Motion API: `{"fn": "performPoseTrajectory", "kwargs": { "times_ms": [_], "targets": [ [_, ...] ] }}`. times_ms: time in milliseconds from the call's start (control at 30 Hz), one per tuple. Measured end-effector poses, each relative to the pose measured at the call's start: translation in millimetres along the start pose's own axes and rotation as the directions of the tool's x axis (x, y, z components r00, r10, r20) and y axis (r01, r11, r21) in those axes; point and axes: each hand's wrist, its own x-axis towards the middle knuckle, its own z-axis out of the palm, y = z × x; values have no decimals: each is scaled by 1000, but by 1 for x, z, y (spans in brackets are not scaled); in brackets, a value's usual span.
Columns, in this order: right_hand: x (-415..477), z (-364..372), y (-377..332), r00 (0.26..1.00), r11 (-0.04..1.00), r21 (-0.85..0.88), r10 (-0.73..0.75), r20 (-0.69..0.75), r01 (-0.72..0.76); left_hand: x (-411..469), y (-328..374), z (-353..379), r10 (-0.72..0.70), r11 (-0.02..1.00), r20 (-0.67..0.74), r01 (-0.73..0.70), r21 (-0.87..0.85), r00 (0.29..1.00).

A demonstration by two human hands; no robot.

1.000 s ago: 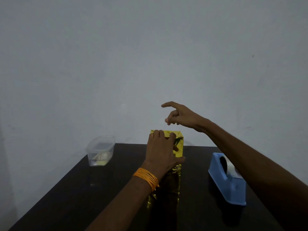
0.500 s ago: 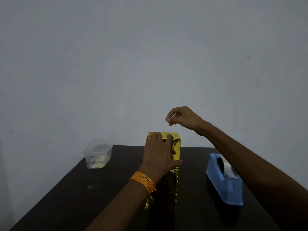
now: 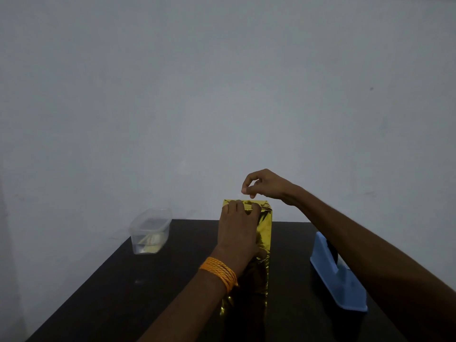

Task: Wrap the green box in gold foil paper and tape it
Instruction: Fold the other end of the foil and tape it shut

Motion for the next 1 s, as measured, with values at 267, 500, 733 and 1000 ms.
{"fn": "performPoseTrajectory", "kwargs": {
  "times_ms": [267,500,733,1000],
  "targets": [
    [9,11,8,999,998,-58,-6,48,9,2,1,1,-16,1000,-3,16,23,1000],
    [26,10,3,995,935,-355,13,97,22,4,0,3,-27,1000,5,27,14,1000],
    [14,7,9,965,771,-590,253,-63,-241,2,-2,1,-22,999,2,22,40,1000],
    [-13,23,49,842,811,295,538,-38,-505,3,3,-1,-16,998,24,15,66,1000]
  ]
}}
